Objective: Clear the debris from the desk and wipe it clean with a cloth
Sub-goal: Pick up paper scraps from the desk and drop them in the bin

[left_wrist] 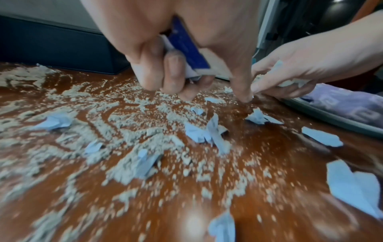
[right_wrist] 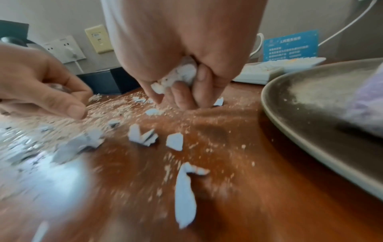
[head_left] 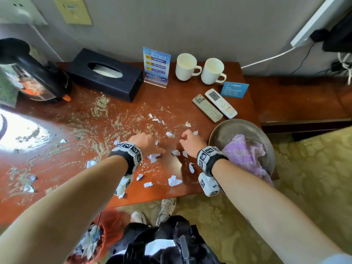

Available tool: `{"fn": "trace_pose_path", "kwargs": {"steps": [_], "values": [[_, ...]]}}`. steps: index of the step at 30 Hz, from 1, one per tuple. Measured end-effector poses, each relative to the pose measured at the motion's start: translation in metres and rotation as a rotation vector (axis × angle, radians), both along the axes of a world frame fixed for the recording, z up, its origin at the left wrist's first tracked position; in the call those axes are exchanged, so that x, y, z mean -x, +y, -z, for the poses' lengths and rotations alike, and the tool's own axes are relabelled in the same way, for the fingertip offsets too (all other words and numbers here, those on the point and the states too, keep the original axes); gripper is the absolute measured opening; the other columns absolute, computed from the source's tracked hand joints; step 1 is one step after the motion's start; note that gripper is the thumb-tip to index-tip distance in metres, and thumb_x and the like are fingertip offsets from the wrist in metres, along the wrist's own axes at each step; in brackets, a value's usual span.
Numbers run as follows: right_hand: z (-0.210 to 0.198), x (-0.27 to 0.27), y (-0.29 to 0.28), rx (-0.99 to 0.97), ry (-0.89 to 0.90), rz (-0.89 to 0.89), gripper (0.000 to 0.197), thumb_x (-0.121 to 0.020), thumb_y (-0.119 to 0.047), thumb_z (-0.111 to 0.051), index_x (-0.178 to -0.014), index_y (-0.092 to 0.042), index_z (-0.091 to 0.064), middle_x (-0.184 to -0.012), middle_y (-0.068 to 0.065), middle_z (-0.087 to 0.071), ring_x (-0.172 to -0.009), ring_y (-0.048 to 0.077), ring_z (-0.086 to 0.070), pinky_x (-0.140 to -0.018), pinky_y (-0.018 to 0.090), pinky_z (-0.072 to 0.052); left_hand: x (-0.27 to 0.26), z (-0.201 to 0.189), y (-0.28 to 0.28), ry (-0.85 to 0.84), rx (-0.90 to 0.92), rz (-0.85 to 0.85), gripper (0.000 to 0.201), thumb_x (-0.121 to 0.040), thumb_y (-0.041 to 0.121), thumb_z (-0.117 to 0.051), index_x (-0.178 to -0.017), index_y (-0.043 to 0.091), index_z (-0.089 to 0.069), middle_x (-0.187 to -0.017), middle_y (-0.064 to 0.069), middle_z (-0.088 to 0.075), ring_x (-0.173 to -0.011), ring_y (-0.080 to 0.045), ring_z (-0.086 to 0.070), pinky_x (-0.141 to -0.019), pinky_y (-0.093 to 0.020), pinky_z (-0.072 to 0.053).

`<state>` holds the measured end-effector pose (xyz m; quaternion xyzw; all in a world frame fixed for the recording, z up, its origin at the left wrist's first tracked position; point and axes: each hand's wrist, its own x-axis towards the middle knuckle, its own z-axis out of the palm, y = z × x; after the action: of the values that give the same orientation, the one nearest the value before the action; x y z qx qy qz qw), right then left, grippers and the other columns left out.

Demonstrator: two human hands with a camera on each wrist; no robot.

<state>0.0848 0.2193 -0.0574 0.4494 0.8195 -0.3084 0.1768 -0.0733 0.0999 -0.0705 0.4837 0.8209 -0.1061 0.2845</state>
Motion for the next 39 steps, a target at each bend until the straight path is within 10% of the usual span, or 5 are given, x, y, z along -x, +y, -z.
{"fn": "trace_pose_path", "kwargs": {"steps": [7, 15, 25, 39], "values": [[0.004, -0.013, -0.047, 0.041, 0.008, 0.010, 0.043, -0.095, -0.042, -0.058, -0.128, -0.018, -0.046, -0.124, 0.010, -0.057, -0.111, 0.028, -0.055, -0.081, 0.029, -0.037, -0.010, 0.013, -0.041, 0.028, -0.066, 0.042, 0.057, -0.091, 0.061, -0.051, -0.126, 0.016, -0.040, -0.080, -0.002, -0.059, -0.069, -0.021, -0.059, -0.056, -0.030, -0.048], [0.008, -0.008, -0.065, -0.055, -0.020, 0.041, 0.031, -0.101, -0.037, -0.049, -0.121, -0.013, -0.048, -0.119, 0.014, -0.059, -0.109, 0.031, -0.050, -0.081, 0.031, -0.031, -0.013, 0.025, -0.053, 0.073, -0.140, 0.110, 0.050, -0.096, 0.056, -0.044, -0.131, 0.021, -0.041, -0.088, -0.004, -0.064, -0.071, -0.019, -0.064, -0.055, -0.028, -0.051], [0.010, 0.005, -0.062, -0.025, -0.064, 0.035, 0.031, -0.104, -0.027, -0.037, -0.124, -0.005, -0.048, -0.128, 0.021, -0.054, -0.118, 0.037, -0.050, -0.097, 0.040, -0.038, -0.018, 0.027, -0.040, 0.017, -0.118, 0.090, 0.029, -0.099, 0.025, -0.045, -0.125, 0.014, -0.052, -0.101, -0.009, -0.066, -0.082, -0.025, -0.065, -0.068, -0.034, -0.056], [0.002, -0.028, -0.057, -0.070, -0.003, 0.092, 0.035, -0.094, -0.011, -0.041, -0.117, -0.026, -0.063, -0.125, 0.008, -0.064, -0.108, 0.030, -0.060, -0.090, 0.035, -0.050, -0.016, 0.009, -0.041, -0.053, -0.176, -0.001, 0.032, -0.084, -0.001, -0.037, -0.094, 0.020, -0.059, -0.068, 0.002, -0.055, -0.066, -0.020, -0.059, -0.049, -0.025, -0.042]]}}
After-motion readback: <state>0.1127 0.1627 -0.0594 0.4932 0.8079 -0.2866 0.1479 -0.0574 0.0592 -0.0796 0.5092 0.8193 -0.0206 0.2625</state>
